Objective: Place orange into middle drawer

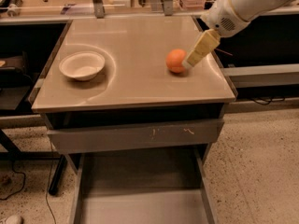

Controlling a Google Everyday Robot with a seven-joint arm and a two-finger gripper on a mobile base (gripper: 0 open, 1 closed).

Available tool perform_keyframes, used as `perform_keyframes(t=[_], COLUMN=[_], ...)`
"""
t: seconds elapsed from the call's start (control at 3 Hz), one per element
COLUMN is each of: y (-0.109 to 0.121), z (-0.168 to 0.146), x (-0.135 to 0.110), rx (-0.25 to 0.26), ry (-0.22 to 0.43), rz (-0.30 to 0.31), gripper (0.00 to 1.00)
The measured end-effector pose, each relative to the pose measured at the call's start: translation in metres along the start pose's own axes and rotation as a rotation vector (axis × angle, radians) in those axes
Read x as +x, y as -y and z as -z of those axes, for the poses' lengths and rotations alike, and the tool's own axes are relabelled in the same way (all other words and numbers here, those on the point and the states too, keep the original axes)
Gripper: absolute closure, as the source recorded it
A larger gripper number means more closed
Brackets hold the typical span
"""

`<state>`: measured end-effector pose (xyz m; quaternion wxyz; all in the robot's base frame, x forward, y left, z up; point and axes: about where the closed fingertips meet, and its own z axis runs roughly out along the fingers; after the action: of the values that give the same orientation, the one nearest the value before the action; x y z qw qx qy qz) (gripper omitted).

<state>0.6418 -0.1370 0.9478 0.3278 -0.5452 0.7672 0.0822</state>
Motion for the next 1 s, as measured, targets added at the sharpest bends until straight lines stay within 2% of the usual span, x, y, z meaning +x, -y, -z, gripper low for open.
perform_keyframes(t=[0.33, 0.67, 1.0], y=[0.019, 0.028, 0.040], z=[-0.033, -0.064, -0.084], x=[0.003, 0.013, 0.019], rx=[-0.018, -0.045, -0.054], ry=[0.064, 0.094, 0.102], rz=[-0.059, -0.109, -0.128], gripper=[0.00, 0.00, 0.00])
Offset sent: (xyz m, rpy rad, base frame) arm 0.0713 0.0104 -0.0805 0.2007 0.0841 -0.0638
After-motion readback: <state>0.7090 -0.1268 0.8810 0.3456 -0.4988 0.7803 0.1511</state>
